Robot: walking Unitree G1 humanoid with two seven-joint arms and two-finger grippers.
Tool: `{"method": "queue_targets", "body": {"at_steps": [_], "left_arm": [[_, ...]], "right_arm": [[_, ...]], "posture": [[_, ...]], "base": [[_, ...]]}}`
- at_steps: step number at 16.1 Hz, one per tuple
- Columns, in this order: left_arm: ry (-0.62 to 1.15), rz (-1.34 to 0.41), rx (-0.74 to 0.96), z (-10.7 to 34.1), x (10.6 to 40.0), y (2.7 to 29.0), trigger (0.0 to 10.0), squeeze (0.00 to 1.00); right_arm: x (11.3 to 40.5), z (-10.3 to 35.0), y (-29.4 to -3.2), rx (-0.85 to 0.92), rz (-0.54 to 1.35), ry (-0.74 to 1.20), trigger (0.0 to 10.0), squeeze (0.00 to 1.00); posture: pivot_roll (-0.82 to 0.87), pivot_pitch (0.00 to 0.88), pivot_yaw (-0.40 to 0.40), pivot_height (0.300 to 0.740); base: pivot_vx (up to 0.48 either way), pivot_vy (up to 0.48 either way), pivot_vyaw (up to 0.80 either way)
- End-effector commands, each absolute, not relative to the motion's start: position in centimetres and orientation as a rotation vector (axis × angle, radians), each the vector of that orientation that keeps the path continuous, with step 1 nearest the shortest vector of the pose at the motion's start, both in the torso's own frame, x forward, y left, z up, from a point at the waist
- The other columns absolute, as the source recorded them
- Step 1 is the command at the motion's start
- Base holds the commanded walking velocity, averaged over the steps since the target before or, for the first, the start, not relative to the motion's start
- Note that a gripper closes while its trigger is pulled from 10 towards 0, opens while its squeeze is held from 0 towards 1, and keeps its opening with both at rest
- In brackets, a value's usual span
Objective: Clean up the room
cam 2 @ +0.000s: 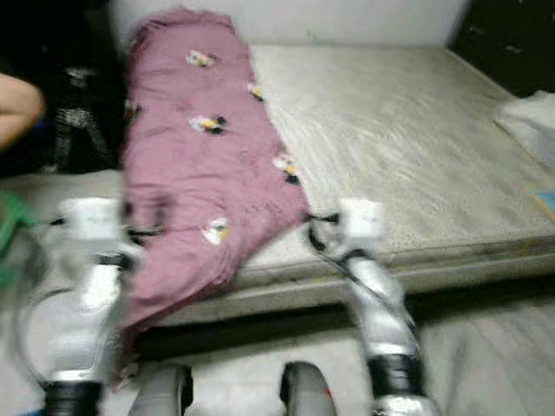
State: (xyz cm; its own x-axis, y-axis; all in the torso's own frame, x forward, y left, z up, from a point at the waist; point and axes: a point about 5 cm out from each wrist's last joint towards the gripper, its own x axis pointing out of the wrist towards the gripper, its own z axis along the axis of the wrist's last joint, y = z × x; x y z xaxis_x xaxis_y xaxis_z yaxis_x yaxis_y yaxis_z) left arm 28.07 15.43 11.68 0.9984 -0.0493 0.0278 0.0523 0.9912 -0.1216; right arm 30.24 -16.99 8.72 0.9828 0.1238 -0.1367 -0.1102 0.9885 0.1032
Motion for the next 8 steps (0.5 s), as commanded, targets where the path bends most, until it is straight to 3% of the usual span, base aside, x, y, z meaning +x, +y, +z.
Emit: {"method": "queue_targets", "body": {"at_steps": [1,2,8], "left_arm": [[-0.02,-0.006,-0.101,11.65,27.98,16.81,10.0,0.0],[-0.018,-0.005,-0.103,11.63,27.98,16.8,10.0,0.0],[-0.008,-0.011,-0.102,11.44,27.95,16.66,10.0,0.0]], "right_arm": [[30.69,9.49,-15.7,0.109,0.157,0.115,10.0,0.0],[30.69,9.43,-15.67,0.109,0.159,0.12,10.0,0.0],[30.71,9.29,-15.71,0.117,0.162,0.131,10.0,0.0]], "posture": [[-0.02,0.0,-0.085,0.641],[-0.02,0.0,-0.086,0.641],[-0.02,0.0,-0.089,0.641]], "base": [[0.352,0.0,0.8],[0.352,0.0,0.52],[0.348,0.0,0.0]]}}
